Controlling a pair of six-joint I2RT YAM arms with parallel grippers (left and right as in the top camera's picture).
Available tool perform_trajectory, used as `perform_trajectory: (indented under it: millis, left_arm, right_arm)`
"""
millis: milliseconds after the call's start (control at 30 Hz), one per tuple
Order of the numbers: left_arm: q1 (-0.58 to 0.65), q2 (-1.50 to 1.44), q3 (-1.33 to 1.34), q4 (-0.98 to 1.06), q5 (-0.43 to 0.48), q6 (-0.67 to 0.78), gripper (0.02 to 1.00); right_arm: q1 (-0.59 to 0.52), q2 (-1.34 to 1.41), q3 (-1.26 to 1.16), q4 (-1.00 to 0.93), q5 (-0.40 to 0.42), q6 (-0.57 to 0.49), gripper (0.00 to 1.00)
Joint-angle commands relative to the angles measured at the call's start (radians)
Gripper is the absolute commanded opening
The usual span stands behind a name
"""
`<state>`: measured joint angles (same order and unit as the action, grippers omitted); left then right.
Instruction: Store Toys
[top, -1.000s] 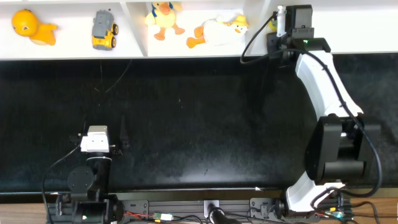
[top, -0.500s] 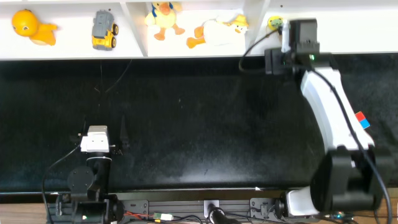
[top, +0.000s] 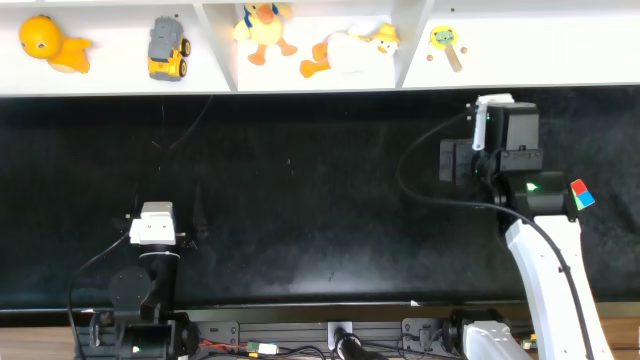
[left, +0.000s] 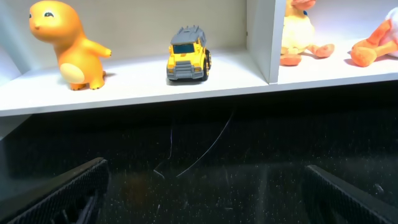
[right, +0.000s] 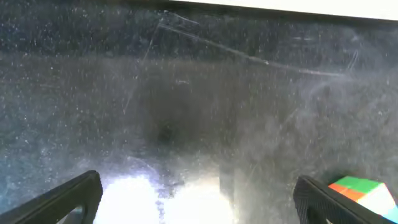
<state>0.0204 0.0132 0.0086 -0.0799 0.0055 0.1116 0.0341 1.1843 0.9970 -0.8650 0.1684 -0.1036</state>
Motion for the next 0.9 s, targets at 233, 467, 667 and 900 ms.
perform_trajectory:
  millis: [233, 467, 667, 900]
  left_arm:
    - [0.006, -0.011, -0.001, -0.005, -0.008, 0.015, 0.998]
    - [0.006, -0.011, -0.001, -0.005, -0.008, 0.015, 0.998]
    - [0.006, -0.011, -0.001, -0.005, -0.008, 0.015, 0.998]
    - [0.006, -0.011, -0.001, -0.005, -0.008, 0.015, 0.998]
  right_arm:
    - [-0.002, -0.008, -0.011, 0.002, 0.008, 0.022, 0.996]
    - [-0.002, 0.005, -0.011, 0.057, 0.004, 0.022, 0.998]
    - [-0.065, -0.021, -0.011, -0.035, -0.085, -0.012, 0.996]
    - [-0.374, -0.079, -0.011, -0.137, -0.219, -0.291, 0.998]
